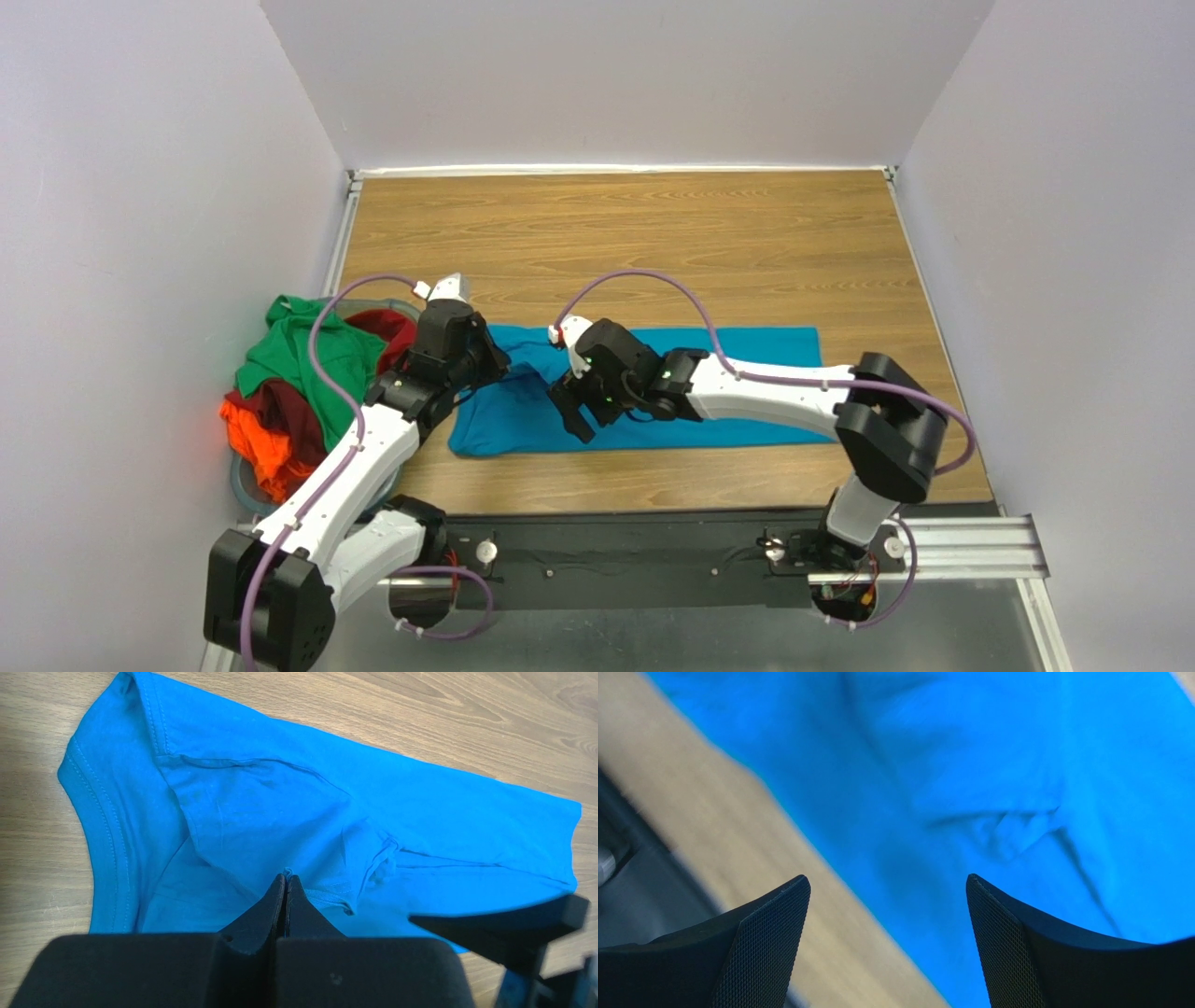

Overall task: Fold and stack the t-shirts
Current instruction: Fold the tshirt

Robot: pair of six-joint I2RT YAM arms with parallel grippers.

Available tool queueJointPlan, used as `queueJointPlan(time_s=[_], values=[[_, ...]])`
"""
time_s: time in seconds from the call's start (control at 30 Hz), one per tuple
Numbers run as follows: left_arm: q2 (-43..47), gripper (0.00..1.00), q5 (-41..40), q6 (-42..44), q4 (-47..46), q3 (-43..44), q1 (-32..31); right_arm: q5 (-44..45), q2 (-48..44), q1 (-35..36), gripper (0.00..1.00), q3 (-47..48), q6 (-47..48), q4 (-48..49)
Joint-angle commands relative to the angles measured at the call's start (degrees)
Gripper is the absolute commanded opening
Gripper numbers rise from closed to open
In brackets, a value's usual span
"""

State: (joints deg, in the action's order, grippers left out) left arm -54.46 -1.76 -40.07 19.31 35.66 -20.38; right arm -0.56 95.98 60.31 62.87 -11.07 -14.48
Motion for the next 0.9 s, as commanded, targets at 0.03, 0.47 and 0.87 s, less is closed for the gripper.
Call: queueJointPlan(time_s=[0.03,0.47,0.87], values=[[-0.7,0.0,-2.0,0.7,-1.6,1.3,-0.3,6.7,5.0,-0.1,0.88,2.3,2.6,8.8],[-2.6,0.0,-3.3,1.1,-1.6,2.1,-0.3,12.2,11.9,0.0,0.62,3.9,2.5,11.0],[-2.1,0.0,-3.4,0.6,-0.9,2.3,-0.3,15.6,9.5,0.0,0.17,3.0,0.8,10.7]])
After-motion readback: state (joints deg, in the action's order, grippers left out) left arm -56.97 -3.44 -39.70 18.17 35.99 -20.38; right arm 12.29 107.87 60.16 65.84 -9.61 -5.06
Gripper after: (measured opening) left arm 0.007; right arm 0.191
